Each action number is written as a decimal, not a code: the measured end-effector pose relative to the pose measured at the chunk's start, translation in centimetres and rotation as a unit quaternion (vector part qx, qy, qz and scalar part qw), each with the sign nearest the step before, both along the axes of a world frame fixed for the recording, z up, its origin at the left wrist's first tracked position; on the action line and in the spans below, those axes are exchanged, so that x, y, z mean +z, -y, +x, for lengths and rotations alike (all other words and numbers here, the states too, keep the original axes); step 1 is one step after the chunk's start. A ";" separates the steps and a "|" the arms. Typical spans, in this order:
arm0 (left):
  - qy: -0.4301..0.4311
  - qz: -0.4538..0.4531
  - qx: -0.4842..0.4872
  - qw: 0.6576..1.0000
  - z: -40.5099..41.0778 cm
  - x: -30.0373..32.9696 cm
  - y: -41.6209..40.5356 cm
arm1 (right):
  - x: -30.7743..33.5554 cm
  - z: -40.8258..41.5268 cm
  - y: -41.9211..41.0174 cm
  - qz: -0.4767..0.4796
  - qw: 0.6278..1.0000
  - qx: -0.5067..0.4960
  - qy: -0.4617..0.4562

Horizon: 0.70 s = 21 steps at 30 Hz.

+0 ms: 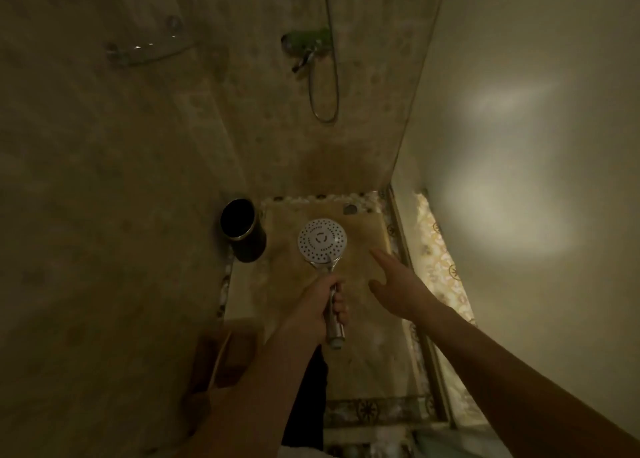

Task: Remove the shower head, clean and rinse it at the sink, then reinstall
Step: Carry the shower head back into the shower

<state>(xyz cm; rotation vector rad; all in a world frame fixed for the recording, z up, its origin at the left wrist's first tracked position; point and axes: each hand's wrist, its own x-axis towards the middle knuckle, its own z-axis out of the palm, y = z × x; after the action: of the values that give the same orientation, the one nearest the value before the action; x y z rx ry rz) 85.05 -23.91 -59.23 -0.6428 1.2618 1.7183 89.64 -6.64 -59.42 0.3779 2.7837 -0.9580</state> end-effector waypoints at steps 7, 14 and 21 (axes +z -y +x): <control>-0.047 -0.003 -0.011 0.999 -16.5 -1.5 -5.6 | -1.0 -12.9 -5.1 -0.001 0.999 -0.031 0.036; -0.222 0.000 0.039 0.974 -32.8 3.4 -8.9 | 2.9 -27.8 -8.1 0.015 0.998 0.029 -0.045; -0.373 -0.018 0.053 0.926 -44.0 6.6 -12.2 | 7.3 -43.3 -12.3 0.082 0.987 0.098 -0.101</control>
<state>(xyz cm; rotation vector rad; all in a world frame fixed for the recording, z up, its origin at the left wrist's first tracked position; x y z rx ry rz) 41.08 -11.75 -52.63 -0.0455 1.7940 2.1273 46.32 5.68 -52.12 0.0244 3.0221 -0.7636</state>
